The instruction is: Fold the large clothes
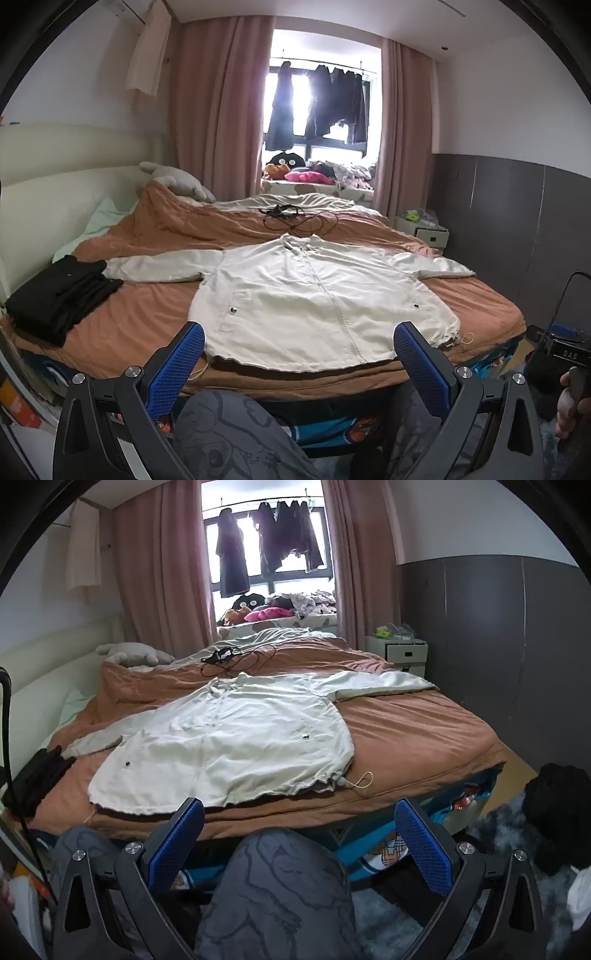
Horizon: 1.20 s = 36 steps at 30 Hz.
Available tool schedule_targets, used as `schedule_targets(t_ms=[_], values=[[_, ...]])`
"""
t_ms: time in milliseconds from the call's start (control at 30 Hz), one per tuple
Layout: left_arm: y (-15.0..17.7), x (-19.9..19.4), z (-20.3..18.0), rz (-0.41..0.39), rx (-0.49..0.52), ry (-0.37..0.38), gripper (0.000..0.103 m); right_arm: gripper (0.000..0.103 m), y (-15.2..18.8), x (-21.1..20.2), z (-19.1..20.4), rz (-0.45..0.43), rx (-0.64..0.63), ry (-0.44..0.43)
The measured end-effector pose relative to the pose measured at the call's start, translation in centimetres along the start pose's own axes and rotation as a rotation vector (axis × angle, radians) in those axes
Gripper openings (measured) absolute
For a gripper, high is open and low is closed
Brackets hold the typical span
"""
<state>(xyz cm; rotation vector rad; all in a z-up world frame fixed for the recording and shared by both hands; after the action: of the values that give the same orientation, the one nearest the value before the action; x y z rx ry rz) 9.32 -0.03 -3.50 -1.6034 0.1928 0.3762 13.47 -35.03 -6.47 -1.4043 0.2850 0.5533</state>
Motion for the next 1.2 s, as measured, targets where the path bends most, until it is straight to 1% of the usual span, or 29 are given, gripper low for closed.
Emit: schedule_targets(t_ms=[33,67,100,133,233,267,333,533,600,633,700,767,833,900,1000,1067,1200], values=[[0.0,0.0,0.0,-0.002,0.003,-0.002,0.103,0.103,-0.2,-0.1,-0.1,-0.004,-0.003,0.006],[0.0,0.0,-0.1,-0.004,0.007,-0.008,0.103,0.103,-0.4,-1.1,-0.4,-0.040,-0.001,0.005],[0.0,-0.1,-0.1,-0.006,0.013,-0.014,0.103,0.103,-0.3,-0.3,-0.5,-0.003,-0.011,0.025],[-0.1,0.1,-0.3,-0.002,0.001,-0.007,0.103,0.103,-0.2,-0.2,-0.3,0.000,-0.024,0.037],[-0.2,0.2,-0.5,-0.004,0.005,-0.018,0.103,0.103,-0.5,-0.3,-0.8,-0.005,-0.025,0.049],[-0.2,0.2,-0.5,-0.007,0.006,-0.020,0.103,0.103,0.0,-0.4,-0.2,-0.025,-0.040,0.060],[-0.2,-0.3,-0.7,-0.017,0.010,-0.014,0.103,0.103,0.0,-0.7,-0.1,-0.031,-0.053,0.071],[-0.2,-0.3,-0.7,-0.002,0.008,-0.019,0.103,0.103,-0.2,-0.8,0.1,-0.043,-0.071,0.091],[0.3,-0.3,-0.2,-0.005,0.013,-0.009,0.103,0.100,-0.1,-0.7,0.1,-0.043,-0.074,0.086],[0.3,-0.3,-0.1,-0.004,0.013,-0.006,0.103,0.096,-0.2,-0.8,0.0,-0.040,-0.074,0.084],[0.5,-0.3,-0.2,-0.005,0.018,-0.006,0.103,0.095,-0.2,-0.6,-0.2,-0.030,-0.069,0.087],[0.5,-0.4,-0.3,-0.010,0.025,0.000,0.101,0.091,-0.1,-0.4,-0.4,-0.022,-0.066,0.085],[0.8,-0.3,-0.8,-0.001,0.040,0.013,0.097,0.089,0.1,-0.4,-0.2,-0.018,-0.068,0.086],[1.0,-0.3,-1.1,0.003,0.057,0.011,0.094,0.089,0.1,-0.5,-0.1,-0.024,-0.073,0.084],[1.2,-0.1,-1.2,0.008,0.065,0.010,0.094,0.089,0.0,-0.7,0.1,-0.037,-0.079,0.080],[1.4,0.1,-1.2,0.012,0.063,0.008,0.094,0.084,-0.1,-0.7,0.1,-0.036,-0.083,0.080],[1.3,-0.1,-1.2,-0.006,0.071,-0.014,0.095,0.084,0.0,-0.5,0.2,-0.027,-0.086,0.083]])
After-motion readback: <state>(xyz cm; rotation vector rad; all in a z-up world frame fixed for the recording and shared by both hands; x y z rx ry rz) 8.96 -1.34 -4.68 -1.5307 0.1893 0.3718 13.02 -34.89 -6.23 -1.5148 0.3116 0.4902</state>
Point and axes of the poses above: each gripper's, at about its wrist camera, not at the fingertips, and x roughly the way its jaws point, z to its left, y to its underside, the point moved 10 cm from there along x, roughly the way its jaws point, and after that the axes turned 6 degrees about -y, right-handed, at the moved point
